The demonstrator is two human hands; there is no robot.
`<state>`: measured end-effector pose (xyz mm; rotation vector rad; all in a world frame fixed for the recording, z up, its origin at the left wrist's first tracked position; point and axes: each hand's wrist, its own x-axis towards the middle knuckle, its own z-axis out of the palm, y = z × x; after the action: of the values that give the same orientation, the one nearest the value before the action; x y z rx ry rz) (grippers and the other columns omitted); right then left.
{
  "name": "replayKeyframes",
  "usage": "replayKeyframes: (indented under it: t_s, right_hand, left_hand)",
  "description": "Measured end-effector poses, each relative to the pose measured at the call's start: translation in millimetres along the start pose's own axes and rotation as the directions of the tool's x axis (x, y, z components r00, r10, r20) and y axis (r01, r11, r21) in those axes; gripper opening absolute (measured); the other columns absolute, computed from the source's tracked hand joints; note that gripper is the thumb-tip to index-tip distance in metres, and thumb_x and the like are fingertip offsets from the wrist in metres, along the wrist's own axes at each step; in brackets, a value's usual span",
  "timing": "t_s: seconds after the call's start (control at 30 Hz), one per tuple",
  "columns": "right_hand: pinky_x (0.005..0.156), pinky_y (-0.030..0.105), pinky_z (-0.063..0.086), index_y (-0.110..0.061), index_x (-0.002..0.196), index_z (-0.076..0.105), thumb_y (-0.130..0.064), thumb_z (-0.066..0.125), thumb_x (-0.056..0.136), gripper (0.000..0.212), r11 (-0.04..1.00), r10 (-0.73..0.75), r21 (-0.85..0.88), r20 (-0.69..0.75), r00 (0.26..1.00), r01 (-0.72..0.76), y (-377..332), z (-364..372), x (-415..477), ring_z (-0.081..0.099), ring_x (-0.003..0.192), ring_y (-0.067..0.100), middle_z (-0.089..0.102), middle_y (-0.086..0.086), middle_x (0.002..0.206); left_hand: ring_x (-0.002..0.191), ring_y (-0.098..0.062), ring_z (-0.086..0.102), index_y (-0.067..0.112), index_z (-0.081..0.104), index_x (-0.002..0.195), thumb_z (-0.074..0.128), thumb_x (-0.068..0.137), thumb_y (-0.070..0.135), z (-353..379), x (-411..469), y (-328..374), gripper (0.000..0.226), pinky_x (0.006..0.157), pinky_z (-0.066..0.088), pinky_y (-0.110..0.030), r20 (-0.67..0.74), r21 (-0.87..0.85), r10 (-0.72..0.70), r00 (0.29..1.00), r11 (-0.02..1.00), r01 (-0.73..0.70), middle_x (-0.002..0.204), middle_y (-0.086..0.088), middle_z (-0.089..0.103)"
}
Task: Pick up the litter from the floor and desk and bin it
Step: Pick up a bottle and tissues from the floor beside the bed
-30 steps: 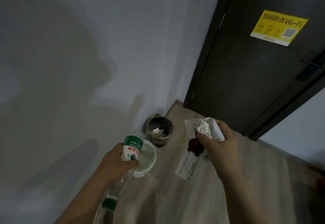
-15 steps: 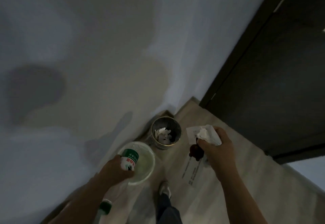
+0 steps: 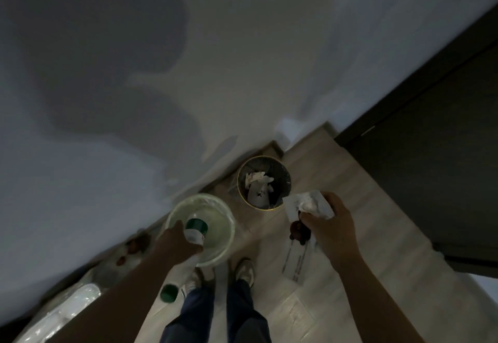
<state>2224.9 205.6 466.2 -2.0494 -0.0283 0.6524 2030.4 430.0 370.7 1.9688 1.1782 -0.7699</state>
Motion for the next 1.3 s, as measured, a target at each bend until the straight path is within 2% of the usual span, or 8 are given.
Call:
replayKeyframes:
  t_s: [0.23,0.37,0.53,0.7,0.8,0.93,1.07,1.3]
  right_hand:
    - [0.036,0.008,0.037,-0.024,0.081,0.056,0.005,0.067,0.074,0.032,0.992,0.118,-0.042,-0.029,0.993,-0.119,48.9,36.0,56.1,0.057,0.050,-0.009,0.059,-0.006,0.070]
    - [0.043,0.014,0.039,-0.016,0.099,0.057,-0.004,0.070,0.078,0.028,0.978,0.183,-0.093,-0.066,0.981,-0.189,80.5,59.9,92.5,0.056,0.060,0.003,0.055,-0.010,0.079]
    - [0.051,0.014,0.036,-0.008,0.118,0.058,-0.007,0.071,0.079,0.041,0.965,0.231,-0.104,-0.099,0.968,-0.241,118.3,98.6,150.0,0.052,0.077,0.014,0.061,0.007,0.103]
    - [0.052,0.019,0.044,-0.011,0.129,0.054,-0.011,0.071,0.080,0.051,0.961,0.240,-0.094,-0.174,0.955,-0.259,162.8,142.6,226.8,0.057,0.073,0.014,0.063,0.012,0.116]
    - [0.071,0.032,0.054,-0.011,0.127,0.052,-0.019,0.076,0.077,0.056,0.965,0.224,-0.091,-0.189,0.956,-0.244,195.4,166.7,272.0,0.063,0.093,0.028,0.062,0.015,0.119]
    - [0.089,0.032,0.043,-0.008,0.136,0.046,-0.030,0.085,0.068,0.082,0.947,0.179,-0.257,-0.087,0.980,-0.195,230.3,186.9,316.1,0.052,0.121,0.032,0.053,0.016,0.134]
    - [0.106,0.042,0.037,-0.016,0.150,0.027,-0.040,0.084,0.067,0.103,0.914,0.278,-0.324,0.059,0.959,-0.245,244.6,189.6,328.3,0.036,0.137,0.032,0.032,0.013,0.152]
    - [0.077,0.034,0.044,-0.012,0.134,0.050,-0.029,0.066,0.086,0.054,0.819,0.243,-0.566,0.195,0.950,-0.093,216.3,158.4,288.7,0.056,0.112,0.033,0.055,0.017,0.129]
  left_hand:
    - [0.120,-0.021,0.053,0.010,0.044,0.135,0.067,0.083,0.041,1.8,41.0,6.0,0.065,0.088,0.041,-0.024,0.030,0.112,-0.049,0.998,0.993,0.046,0.131,-0.008,0.055]
    - [0.119,-0.020,0.055,0.013,0.045,0.137,0.064,0.087,0.038,3.0,48.8,13.2,0.059,0.096,0.043,-0.026,0.034,0.124,-0.018,0.999,0.992,0.014,0.131,-0.007,0.057]
    - [0.113,-0.014,0.057,0.018,0.044,0.137,0.059,0.090,0.039,1.8,65.3,24.1,0.054,0.090,0.043,-0.021,0.043,0.173,0.054,0.998,0.983,-0.060,0.127,-0.001,0.059]
    - [0.114,-0.009,0.055,0.022,0.043,0.136,0.055,0.092,0.042,16.8,117.6,32.9,0.050,0.088,0.040,-0.017,0.030,0.238,0.154,0.988,0.959,-0.157,0.127,0.005,0.057]
    - [0.119,-0.012,0.052,0.023,0.042,0.136,0.053,0.092,0.042,31.5,163.0,35.8,0.049,0.096,0.040,-0.022,0.007,0.280,0.191,0.982,0.942,-0.185,0.131,0.005,0.054]
    - [0.124,-0.014,0.048,0.023,0.043,0.137,0.054,0.091,0.043,47.4,210.5,35.5,0.051,0.099,0.036,-0.024,-0.012,0.299,0.214,0.977,0.933,-0.201,0.134,0.002,0.052]
    - [0.127,-0.015,0.046,0.023,0.042,0.138,0.057,0.090,0.042,54.0,224.8,35.3,0.054,0.102,0.036,-0.025,0.003,0.287,0.209,0.978,0.937,-0.201,0.137,0.000,0.051]
    - [0.121,-0.016,0.050,0.020,0.046,0.133,0.056,0.090,0.039,32.5,188.5,49.0,0.048,0.096,0.038,-0.024,0.011,0.326,0.194,0.981,0.926,-0.187,0.130,-0.001,0.055]
